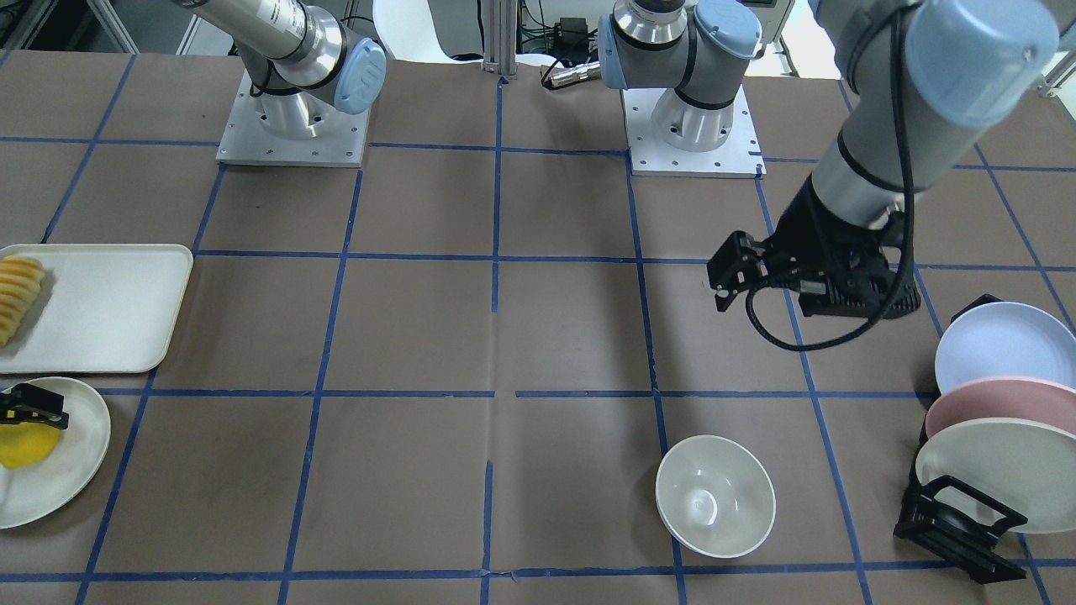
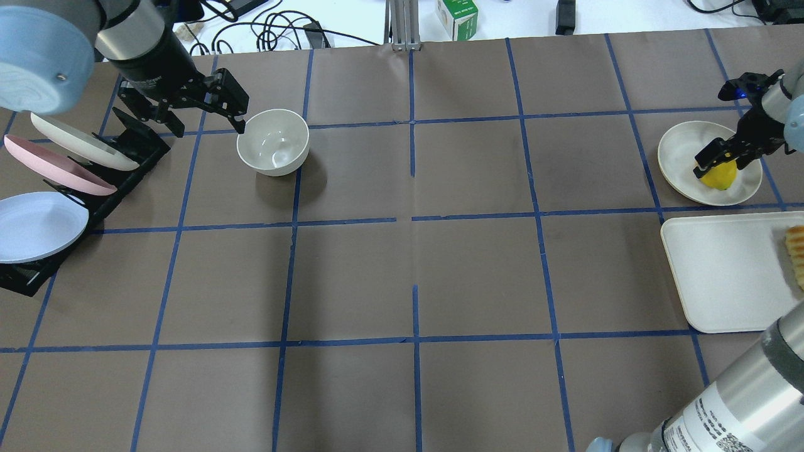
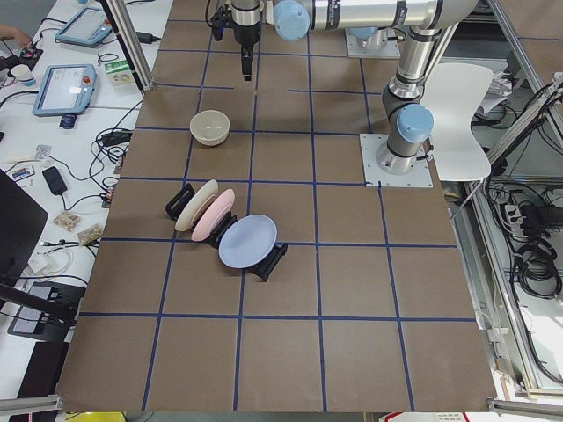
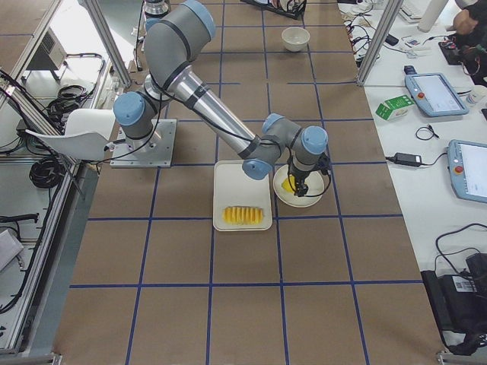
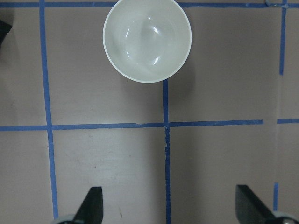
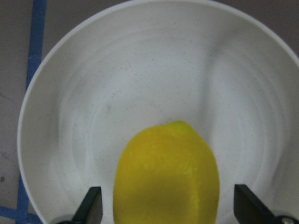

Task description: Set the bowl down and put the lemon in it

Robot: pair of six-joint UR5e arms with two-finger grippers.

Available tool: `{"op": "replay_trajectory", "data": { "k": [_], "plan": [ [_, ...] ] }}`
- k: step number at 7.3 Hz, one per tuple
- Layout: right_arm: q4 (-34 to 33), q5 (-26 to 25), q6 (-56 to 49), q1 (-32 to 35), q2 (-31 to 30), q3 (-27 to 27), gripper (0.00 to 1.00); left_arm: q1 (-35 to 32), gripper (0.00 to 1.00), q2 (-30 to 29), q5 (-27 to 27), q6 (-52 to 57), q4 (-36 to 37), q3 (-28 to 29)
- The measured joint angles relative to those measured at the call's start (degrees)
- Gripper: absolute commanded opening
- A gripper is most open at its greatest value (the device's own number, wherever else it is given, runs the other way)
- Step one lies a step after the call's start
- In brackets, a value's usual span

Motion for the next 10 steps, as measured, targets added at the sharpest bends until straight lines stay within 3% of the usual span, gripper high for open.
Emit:
{"op": "replay_trajectory", "data": {
  "k": [1, 2, 3, 5, 6, 7, 8, 10],
  "plan": [
    [-0.68, 0.15, 0.16, 0.01, 0.16, 0.35, 0.32, 1.75, 1.0, -4.95, -0.07, 2.02, 4.54, 0.59],
    [-0.73, 0.18, 0.55, 0.06, -0.06, 0.48, 0.12, 3.13, 1.0, -10.17, -0.09, 3.98, 9.26, 1.96],
    [-0.57, 0.19, 0.79, 0.09, -0.47, 0.51, 0.02, 3.83, 1.0, -14.79, -0.01, 5.64, 11.89, 3.96],
    [-0.06, 0.29, 0.92, 0.19, -1.43, 0.3, 0.0, 4.29, 1.0, -22.49, -0.14, 7.61, 16.25, 7.42],
    [0.88, 0.53, 0.99, 0.55, -3.17, 0.14, 0.0, 4.32, 0.77, -25.03, -0.31, 7.59, 17.81, 7.44],
    [2.66, 0.86, 1.3, 1.34, -6.17, 0.04, 0.0, 4.34, 0.13, -26.57, -0.38, 7.25, 18.56, 6.57],
    [5.03, 1.02, 2.46, 2.34, -9.32, -0.03, 0.0, 4.35, 0.0, -27.29, -0.47, 7.16, 18.87, 5.67],
    [10.85, 1.03, 8.46, 6.28, -15.66, -0.08, 0.0, 4.38, 0.0, -27.59, -2.84, 6.9, 18.79, 5.7]
  ]
}}
